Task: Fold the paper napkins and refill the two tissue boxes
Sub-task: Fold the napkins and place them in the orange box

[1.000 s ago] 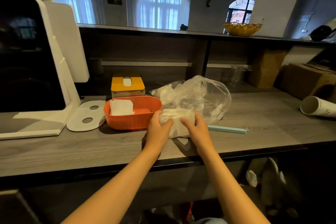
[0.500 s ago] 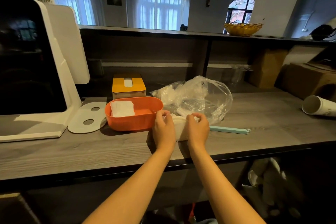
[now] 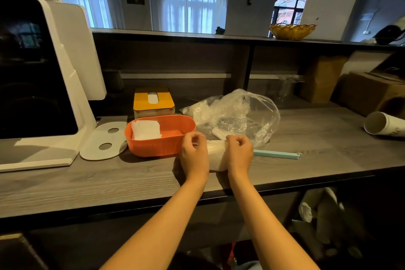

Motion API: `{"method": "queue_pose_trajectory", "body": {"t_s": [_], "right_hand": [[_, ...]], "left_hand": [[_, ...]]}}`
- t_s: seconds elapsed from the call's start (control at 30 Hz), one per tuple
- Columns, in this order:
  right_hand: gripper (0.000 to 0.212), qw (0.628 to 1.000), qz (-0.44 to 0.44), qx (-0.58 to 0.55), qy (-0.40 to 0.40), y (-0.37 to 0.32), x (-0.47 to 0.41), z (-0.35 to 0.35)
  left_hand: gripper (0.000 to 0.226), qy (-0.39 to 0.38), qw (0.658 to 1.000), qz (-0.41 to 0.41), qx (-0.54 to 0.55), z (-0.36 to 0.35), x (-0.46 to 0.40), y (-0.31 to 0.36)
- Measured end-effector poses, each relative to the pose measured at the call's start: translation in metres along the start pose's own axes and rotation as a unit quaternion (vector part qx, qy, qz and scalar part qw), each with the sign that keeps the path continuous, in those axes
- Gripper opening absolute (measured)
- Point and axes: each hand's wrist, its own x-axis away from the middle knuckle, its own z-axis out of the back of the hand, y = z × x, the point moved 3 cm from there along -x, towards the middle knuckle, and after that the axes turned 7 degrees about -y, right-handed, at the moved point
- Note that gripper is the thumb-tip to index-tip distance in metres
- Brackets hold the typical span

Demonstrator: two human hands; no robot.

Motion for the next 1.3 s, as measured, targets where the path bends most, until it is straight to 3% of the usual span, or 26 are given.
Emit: {"method": "queue_pose_trajectory", "body": {"t_s": [0.1,0.23,0.37,0.47,0.6,0.73,0.87,1.03,1.1,1.17,1.27,1.3], "right_hand": [[0.009,0.998,0.037,0.036,-0.036,-0.004,0.004,-0.004],[0.01,1.0,0.015,0.008,-0.016,-0.002,0.003,0.001],[0.009,0.997,0.047,0.034,-0.06,-0.003,0.006,-0.003],[0.011,1.0,0.01,0.001,-0.024,0.0,0.006,0.003],[0.008,0.996,0.022,0.02,-0.08,0.0,0.007,-0.005],[0.004,0.999,-0.017,0.011,-0.038,0.001,0.005,-0.001],[0.009,0.996,0.005,0.043,-0.083,-0.004,0.007,-0.006],[0.05,0.992,0.048,0.099,-0.061,-0.009,0.016,-0.006],[0.055,0.993,0.048,0.095,-0.04,-0.013,0.019,-0.002],[0.052,0.996,0.043,0.071,-0.016,-0.015,0.021,0.004],[0.051,0.999,0.031,0.019,0.008,-0.014,0.022,0.006],[0.051,0.999,0.033,0.002,0.001,-0.016,0.023,0.005]], "left_hand": [[0.011,-0.035,0.999,0.003,-0.008,-0.004,0.001,0.001],[0.01,-0.008,1.0,0.016,-0.004,-0.001,0.001,0.001],[0.008,-0.015,1.0,0.004,-0.01,-0.002,0.002,0.002],[0.008,0.031,0.999,0.009,-0.009,0.002,0.0,-0.002],[0.012,-0.015,1.0,-0.003,-0.01,-0.002,0.001,-0.001],[0.015,0.02,0.999,0.028,-0.019,0.003,0.001,0.001],[0.021,-0.055,0.997,0.039,-0.035,-0.003,0.0,-0.001],[0.038,-0.061,0.993,0.004,-0.103,-0.002,0.003,0.006],[0.042,-0.094,0.988,-0.039,-0.118,0.001,0.005,0.011],[0.035,-0.164,0.973,-0.091,-0.134,0.006,0.006,0.017],[0.003,-0.273,0.94,-0.121,-0.166,0.017,0.006,0.021],[0.008,-0.284,0.934,-0.124,-0.178,0.021,0.005,0.02]]}}
